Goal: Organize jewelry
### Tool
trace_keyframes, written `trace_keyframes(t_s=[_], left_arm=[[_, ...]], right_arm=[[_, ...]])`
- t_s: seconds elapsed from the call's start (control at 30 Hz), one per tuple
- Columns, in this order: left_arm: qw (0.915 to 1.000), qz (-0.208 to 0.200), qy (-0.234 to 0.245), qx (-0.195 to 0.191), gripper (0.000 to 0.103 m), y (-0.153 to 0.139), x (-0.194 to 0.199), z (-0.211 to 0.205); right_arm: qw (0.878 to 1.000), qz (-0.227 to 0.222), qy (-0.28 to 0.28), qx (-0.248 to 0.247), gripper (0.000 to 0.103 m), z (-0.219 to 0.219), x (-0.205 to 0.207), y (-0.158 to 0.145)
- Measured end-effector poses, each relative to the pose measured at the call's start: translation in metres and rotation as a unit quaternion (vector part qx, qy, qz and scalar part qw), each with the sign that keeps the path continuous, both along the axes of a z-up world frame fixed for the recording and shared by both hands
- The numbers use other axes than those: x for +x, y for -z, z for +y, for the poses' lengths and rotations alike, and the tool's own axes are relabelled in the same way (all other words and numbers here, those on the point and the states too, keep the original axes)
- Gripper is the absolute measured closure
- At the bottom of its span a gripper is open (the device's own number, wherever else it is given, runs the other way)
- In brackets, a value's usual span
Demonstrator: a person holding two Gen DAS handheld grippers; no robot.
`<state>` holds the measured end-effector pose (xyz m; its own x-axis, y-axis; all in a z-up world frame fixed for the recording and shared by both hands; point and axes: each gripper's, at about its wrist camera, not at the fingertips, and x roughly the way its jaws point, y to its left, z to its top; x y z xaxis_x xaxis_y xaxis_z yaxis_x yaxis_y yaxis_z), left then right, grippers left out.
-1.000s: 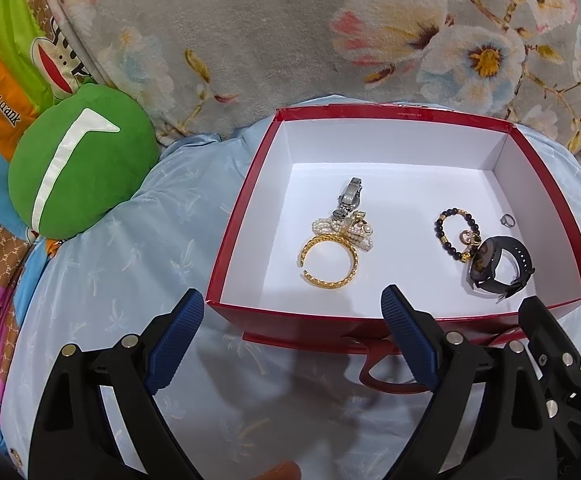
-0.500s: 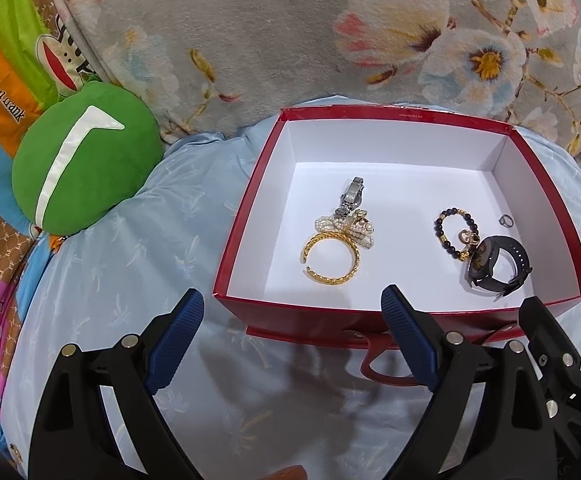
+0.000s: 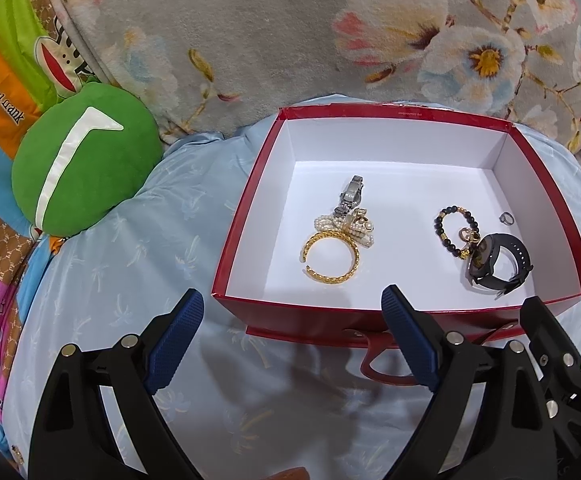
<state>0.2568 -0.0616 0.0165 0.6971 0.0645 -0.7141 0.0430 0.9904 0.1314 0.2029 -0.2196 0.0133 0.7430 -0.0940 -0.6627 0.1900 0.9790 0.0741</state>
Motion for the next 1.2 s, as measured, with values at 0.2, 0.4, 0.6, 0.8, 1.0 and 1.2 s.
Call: trace_keyframes(t_s=[0.2, 0.4, 0.6, 0.8, 1.0, 1.2], left_arm=[[1.0, 0.0, 0.0, 0.0, 0.013, 0.0002, 0.0007, 0.0001], [1.0, 0.002, -0.001, -0.003, 0.013, 0.0003, 0.0008, 0.0009], [1.0, 0.003, -0.005, -0.005, 0.013, -0.0004, 0.0003, 0.002], [1.0, 0.003, -0.003, -0.004, 0.013, 0.0002, 0.0013, 0.0019], [1.0, -0.005, 0.003, 0.005, 0.013, 0.0006, -0.0007, -0.0016], [1.0, -0.002, 0.01, 0.001, 0.014, 0.0012, 0.0004, -0.0023]], right_arm=[[1.0, 0.0, 0.0, 0.001, 0.017, -0.0005, -0.0004, 0.0], [1.0, -0.001, 0.0, 0.0, 0.017, 0.0, -0.0006, -0.0002], [1.0, -0.001, 0.001, 0.0, 0.017, -0.0008, -0.0013, -0.0005], [1.0, -0.001, 0.0, 0.0, 0.017, -0.0005, -0.0011, -0.0004], [1.0, 0.001, 0.001, -0.002, 0.017, -0.0007, -0.0018, -0.0007], [1.0, 0.0, 0.005, -0.003, 0.017, -0.0041, -0.0058, -0.001]])
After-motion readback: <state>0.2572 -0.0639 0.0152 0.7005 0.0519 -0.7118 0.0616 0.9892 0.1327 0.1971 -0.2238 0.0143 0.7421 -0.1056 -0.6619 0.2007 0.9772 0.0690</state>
